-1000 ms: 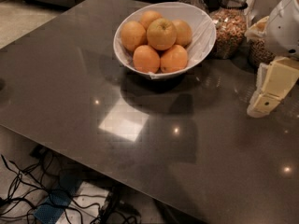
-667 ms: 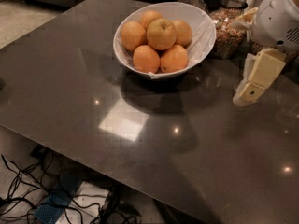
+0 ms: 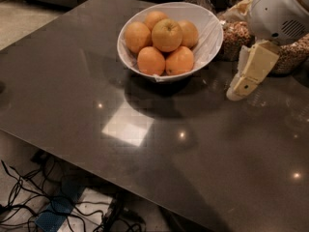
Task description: Pick apple from white bowl
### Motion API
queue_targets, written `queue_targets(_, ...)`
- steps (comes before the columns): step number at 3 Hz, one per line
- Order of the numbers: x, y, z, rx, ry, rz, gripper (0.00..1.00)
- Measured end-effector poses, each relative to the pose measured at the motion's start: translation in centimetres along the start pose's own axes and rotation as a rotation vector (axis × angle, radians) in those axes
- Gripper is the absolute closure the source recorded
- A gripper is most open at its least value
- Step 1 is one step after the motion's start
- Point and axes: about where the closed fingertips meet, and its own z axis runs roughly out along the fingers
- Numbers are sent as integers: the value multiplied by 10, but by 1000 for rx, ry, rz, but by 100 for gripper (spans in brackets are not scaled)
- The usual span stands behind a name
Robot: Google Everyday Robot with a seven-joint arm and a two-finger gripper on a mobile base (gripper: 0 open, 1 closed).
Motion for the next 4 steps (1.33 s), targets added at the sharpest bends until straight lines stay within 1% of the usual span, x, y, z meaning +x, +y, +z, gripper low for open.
queue_targets(1, -3, 1, 5, 8, -17, -11, 0)
queue_targets(2, -11, -17, 29, 35, -93, 17, 0)
queue_targets(3, -20, -52, 49, 79, -204, 122, 0)
queue_targets(4, -26, -77, 60, 130, -302, 222, 0)
